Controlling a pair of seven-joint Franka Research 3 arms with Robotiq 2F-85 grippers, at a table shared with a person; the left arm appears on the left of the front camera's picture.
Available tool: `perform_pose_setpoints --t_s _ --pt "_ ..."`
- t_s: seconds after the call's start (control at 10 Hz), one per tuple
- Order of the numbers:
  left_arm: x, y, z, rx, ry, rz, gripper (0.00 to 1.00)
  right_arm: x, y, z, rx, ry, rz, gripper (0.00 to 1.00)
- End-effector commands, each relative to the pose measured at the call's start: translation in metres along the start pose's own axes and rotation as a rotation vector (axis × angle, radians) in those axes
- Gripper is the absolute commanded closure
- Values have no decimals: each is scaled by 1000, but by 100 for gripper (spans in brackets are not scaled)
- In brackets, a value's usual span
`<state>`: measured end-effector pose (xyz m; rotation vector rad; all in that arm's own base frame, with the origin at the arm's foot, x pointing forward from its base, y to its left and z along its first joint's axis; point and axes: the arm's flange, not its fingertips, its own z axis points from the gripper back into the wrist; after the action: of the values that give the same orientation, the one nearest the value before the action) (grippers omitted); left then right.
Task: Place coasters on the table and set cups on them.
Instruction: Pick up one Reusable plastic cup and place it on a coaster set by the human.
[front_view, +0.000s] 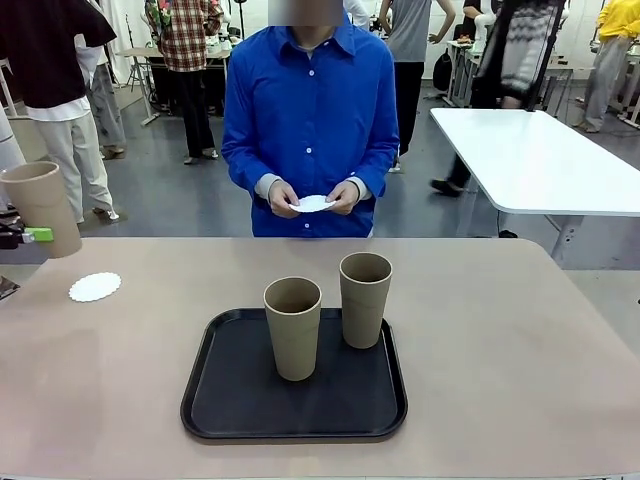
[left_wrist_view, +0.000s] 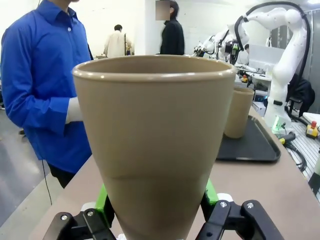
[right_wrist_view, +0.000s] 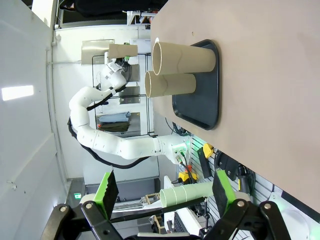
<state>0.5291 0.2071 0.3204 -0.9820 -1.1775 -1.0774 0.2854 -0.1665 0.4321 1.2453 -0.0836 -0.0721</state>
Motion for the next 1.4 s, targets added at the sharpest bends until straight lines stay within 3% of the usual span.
perform_pose_setpoints --t_s 0.0,0.4,1.3 --pt "-29 21 -1 3 18 -34 17 -1 1 0 10 1 4 0" --pt "-66 33 -24 -41 5 -34 17 -1 1 0 10 1 4 0" --pt "-89 37 -33 -63 12 -26 17 -1 1 0 10 1 4 0"
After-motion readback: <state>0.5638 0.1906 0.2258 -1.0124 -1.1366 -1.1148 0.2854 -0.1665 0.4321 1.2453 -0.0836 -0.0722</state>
